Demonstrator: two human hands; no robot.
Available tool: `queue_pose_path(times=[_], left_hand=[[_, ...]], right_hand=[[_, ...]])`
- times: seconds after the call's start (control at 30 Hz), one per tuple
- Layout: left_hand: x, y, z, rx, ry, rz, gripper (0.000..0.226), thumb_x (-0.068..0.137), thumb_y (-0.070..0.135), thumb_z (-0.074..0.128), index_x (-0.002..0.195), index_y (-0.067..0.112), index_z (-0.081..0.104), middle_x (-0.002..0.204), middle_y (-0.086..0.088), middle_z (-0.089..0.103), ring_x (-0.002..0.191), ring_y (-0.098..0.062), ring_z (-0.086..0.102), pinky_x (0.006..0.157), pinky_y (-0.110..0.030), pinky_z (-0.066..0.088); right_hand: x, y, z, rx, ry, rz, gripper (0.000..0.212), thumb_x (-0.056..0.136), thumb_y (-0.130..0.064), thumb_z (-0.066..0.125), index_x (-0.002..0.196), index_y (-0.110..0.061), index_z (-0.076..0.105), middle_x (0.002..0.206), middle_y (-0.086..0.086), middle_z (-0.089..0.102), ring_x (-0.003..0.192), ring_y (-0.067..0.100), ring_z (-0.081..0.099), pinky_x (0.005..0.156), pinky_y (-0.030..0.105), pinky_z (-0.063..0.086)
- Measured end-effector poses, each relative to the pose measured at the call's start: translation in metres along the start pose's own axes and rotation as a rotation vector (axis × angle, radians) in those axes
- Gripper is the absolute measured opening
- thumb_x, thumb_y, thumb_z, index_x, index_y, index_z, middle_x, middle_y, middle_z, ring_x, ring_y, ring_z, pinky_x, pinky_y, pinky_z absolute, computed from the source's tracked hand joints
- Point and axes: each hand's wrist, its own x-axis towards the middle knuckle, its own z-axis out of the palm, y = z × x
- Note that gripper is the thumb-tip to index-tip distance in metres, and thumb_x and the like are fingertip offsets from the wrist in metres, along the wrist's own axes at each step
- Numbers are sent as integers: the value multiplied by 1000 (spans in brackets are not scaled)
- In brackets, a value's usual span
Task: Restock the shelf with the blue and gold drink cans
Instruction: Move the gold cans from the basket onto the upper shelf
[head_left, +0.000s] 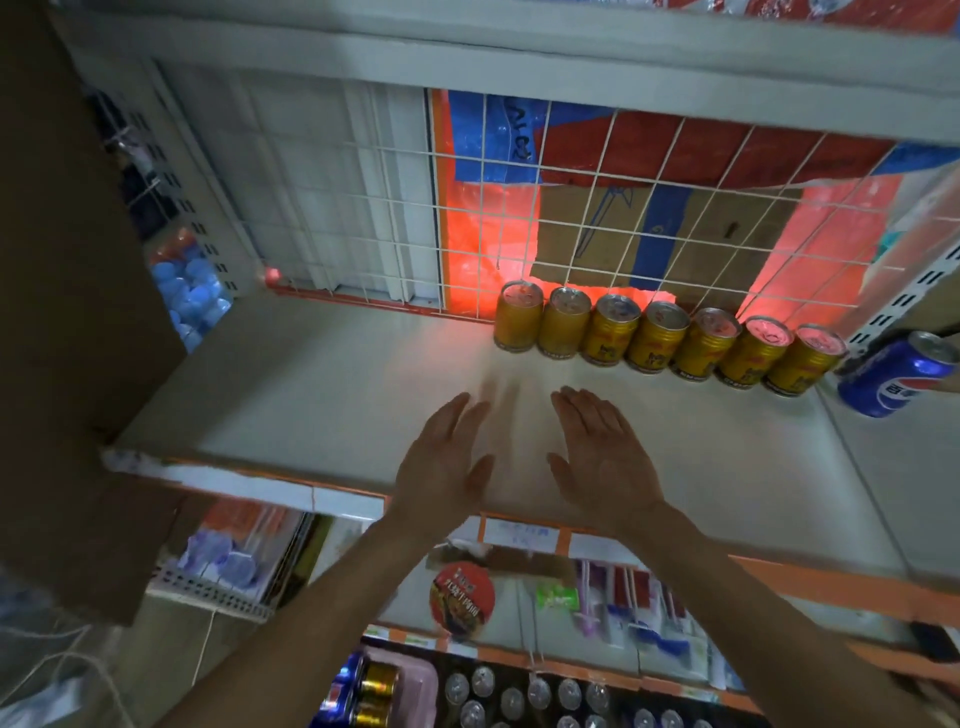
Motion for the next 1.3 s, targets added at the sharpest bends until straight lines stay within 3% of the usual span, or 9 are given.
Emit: queue_pose_path(times=[0.1, 0.2, 0.33, 0.47, 0.57, 0.73, 1.0, 1.13, 1.3], left_hand=[[-38, 12, -2, 24, 35, 34, 59, 88, 24, 66, 144, 11, 51, 149, -18, 48, 132, -39, 51, 101, -52, 52], [-84, 28, -2, 11, 54, -19, 57, 92, 28, 60, 146, 14, 48, 152, -13, 45, 138, -33, 46, 110, -45, 44], [-151, 29, 14, 26, 32, -141, 54, 96, 33, 57, 146, 16, 47, 155, -10, 41, 142, -30, 40, 110, -51, 42], [-216, 25, 24, 72, -46, -251, 56, 96, 41, 45, 147, 17, 46, 154, -10, 42, 141, -31, 41, 108, -54, 43], [-252, 23, 30, 91, -53, -286, 55, 92, 32, 57, 144, 16, 49, 151, -10, 47, 136, -32, 48, 103, -54, 47], [-298, 9, 61, 56, -91, -377, 55, 88, 26, 69, 140, 14, 55, 149, -8, 50, 134, -30, 50, 105, -49, 47], [-386, -82, 146, -28, -141, -459, 52, 88, 32, 60, 135, 10, 58, 134, -12, 60, 112, -36, 64, 86, -48, 56], [-442, -139, 207, 28, -200, -533, 59, 83, 28, 64, 139, 13, 56, 139, -11, 59, 120, -34, 60, 98, -45, 53], [-501, -212, 301, 3, -325, -615, 66, 88, 24, 71, 148, 18, 44, 152, -7, 47, 136, -32, 47, 111, -48, 42]], right_hand=[[-28, -16, -3, 84, -71, -43, 69, 86, -26, 67, 146, -1, 47, 149, 19, 50, 137, 37, 48, 116, 49, 32], [-61, -35, -9, 175, -128, -84, 67, 93, -26, 63, 151, -2, 40, 156, 17, 41, 144, 35, 39, 121, 43, 22], [-105, -58, -8, 299, -86, -174, 62, 92, -38, 48, 142, -2, 52, 144, 17, 55, 133, 34, 52, 114, 44, 35], [-149, -72, 4, 367, -159, -235, 60, 96, -38, 52, 147, -6, 47, 149, 13, 51, 139, 31, 46, 116, 49, 38], [-175, -82, 13, 377, -247, -272, 61, 100, -41, 52, 151, -10, 42, 154, 10, 46, 143, 28, 40, 118, 46, 36], [-206, -97, 44, 345, -384, -305, 66, 94, -39, 58, 150, -9, 43, 151, 12, 49, 138, 33, 47, 113, 45, 38], [-273, -147, 172, 326, -625, -248, 65, 89, -36, 59, 145, -4, 48, 147, 16, 52, 135, 36, 50, 111, 49, 40], [-320, -181, 254, 271, -819, -238, 68, 101, -42, 47, 158, -15, 23, 164, 5, 25, 150, 29, 25, 119, 42, 26], [-380, -204, 375, 247, -893, -309, 66, 97, -36, 55, 154, -11, 33, 157, 11, 39, 143, 32, 39, 114, 45, 38]])
